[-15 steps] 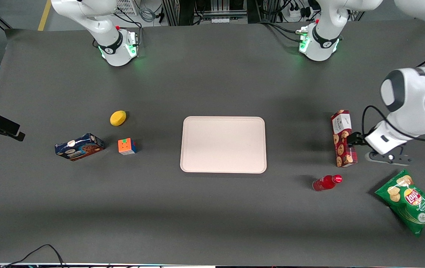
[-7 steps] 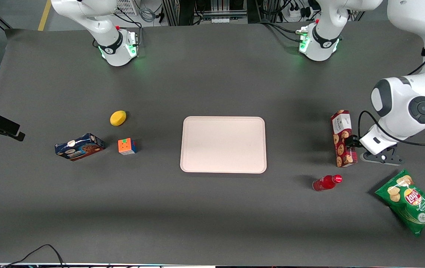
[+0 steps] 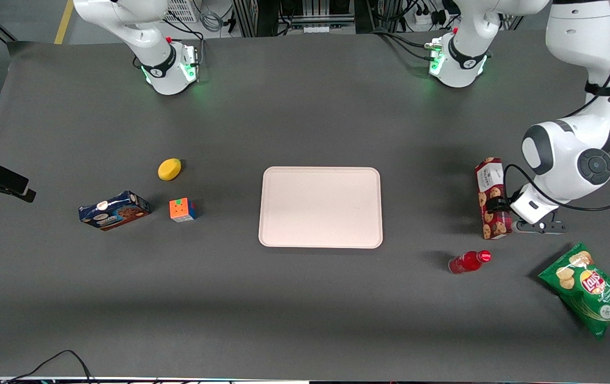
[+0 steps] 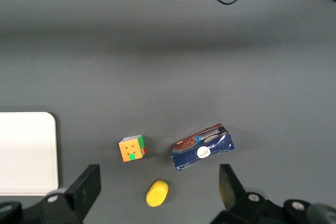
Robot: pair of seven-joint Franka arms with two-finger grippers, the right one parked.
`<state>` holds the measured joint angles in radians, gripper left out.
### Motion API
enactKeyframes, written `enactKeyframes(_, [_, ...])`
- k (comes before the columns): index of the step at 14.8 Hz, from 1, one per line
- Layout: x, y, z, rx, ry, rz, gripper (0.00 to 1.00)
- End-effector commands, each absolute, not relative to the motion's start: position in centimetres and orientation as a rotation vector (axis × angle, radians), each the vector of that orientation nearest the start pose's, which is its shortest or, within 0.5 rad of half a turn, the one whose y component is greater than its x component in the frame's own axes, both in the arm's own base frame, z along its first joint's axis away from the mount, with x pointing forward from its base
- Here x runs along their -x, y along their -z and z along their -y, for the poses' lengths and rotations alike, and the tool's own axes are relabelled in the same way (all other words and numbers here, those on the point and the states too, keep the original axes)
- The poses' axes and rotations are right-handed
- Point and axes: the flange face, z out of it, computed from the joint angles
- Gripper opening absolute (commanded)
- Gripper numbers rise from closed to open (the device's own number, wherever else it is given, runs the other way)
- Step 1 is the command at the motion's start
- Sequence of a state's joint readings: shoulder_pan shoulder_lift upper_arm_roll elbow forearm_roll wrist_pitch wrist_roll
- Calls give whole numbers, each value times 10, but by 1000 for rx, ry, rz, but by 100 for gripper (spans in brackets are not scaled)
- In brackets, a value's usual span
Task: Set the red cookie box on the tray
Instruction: 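Move the left gripper down over the red plaid shortbread box, then close the left gripper on the shortbread box and lift it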
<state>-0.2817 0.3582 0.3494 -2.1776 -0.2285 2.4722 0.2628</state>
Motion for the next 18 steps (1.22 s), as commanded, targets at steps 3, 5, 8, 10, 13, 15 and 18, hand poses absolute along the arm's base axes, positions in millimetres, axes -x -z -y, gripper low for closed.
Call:
enactKeyframes(3, [-549,-218,-41,3195,-62,-69,33])
enactKeyframes(5, [-548,-217,-38,3200,-83,-72,6])
enactKeyframes(8, [-546,-224,-33,3222,-146,-74,0])
enactKeyframes(10, [-552,-240,-23,3242,-155,-67,0])
enactKeyframes(13, [-563,-274,19,3281,-217,12,0])
enactKeyframes(15, [-565,-295,67,3299,-207,43,0])
enactKeyframes(18, [-564,-317,149,3321,-173,80,0])
